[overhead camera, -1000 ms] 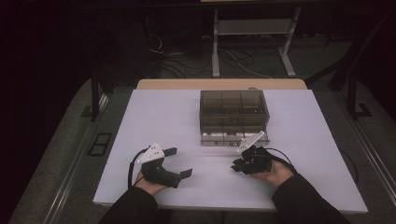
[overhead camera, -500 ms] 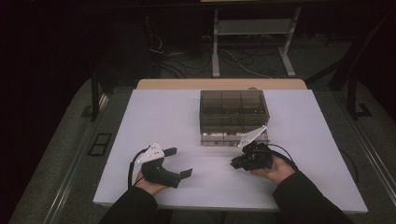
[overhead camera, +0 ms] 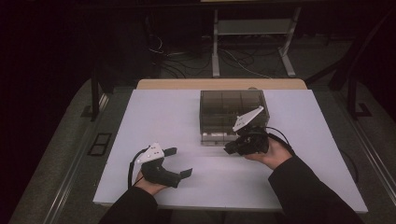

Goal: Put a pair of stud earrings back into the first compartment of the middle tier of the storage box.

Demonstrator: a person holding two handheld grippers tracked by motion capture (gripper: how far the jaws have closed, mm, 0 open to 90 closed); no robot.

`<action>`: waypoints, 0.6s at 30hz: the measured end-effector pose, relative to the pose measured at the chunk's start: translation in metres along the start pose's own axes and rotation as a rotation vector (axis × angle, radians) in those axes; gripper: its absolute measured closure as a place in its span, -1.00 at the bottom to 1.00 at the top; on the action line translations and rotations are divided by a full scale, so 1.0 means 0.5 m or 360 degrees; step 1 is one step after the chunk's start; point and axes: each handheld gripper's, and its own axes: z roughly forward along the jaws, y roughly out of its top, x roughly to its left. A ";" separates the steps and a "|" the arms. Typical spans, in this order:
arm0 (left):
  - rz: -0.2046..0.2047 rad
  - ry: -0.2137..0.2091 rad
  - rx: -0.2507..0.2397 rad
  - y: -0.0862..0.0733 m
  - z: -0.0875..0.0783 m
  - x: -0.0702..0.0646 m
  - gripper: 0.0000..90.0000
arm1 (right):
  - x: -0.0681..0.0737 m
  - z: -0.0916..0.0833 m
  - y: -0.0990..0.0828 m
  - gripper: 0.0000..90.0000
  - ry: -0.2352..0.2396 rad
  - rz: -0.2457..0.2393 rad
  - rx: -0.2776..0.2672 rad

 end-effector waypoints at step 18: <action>0.0002 0.0001 -0.0002 0.000 0.000 0.001 -1.00 | -0.016 -0.005 0.080 0.75 -0.0019 -0.0044 -0.0016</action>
